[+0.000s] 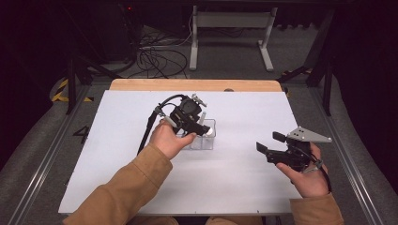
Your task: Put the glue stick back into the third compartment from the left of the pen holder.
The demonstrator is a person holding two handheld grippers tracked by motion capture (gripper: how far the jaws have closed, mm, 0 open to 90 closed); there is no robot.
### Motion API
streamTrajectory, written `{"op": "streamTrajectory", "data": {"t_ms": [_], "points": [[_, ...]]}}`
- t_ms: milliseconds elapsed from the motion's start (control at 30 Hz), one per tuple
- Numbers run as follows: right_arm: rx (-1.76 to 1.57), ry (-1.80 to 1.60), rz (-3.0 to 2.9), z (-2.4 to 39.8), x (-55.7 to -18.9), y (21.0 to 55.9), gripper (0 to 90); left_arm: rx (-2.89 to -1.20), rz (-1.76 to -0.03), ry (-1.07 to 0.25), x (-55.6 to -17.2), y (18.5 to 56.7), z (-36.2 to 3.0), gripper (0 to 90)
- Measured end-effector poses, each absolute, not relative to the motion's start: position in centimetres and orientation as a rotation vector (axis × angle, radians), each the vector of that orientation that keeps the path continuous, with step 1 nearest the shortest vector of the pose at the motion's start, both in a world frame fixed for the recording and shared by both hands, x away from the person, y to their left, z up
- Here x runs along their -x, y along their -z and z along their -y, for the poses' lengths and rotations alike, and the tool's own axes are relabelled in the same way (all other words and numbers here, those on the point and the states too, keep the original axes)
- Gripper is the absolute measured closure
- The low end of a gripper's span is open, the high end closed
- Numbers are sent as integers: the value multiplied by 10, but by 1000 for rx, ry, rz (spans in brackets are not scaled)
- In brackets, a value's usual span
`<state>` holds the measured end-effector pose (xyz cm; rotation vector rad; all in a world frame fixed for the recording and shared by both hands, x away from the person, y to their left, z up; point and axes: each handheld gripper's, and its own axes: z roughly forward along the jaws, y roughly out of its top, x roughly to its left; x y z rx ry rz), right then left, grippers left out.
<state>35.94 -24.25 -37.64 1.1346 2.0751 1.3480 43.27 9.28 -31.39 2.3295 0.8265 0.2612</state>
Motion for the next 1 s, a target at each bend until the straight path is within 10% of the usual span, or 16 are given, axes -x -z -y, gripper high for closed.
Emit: {"op": "streamTrajectory", "data": {"t_ms": [300, 1000], "points": [[-1116, -1351, -2085, 238, -360, 376, 209, -2225, -750, -342, -412, 295, -110, 233], [-1026, -1390, -2094, 227, -357, 373, 205, -2039, -682, -438, -379, 307, -176, 172]]}}
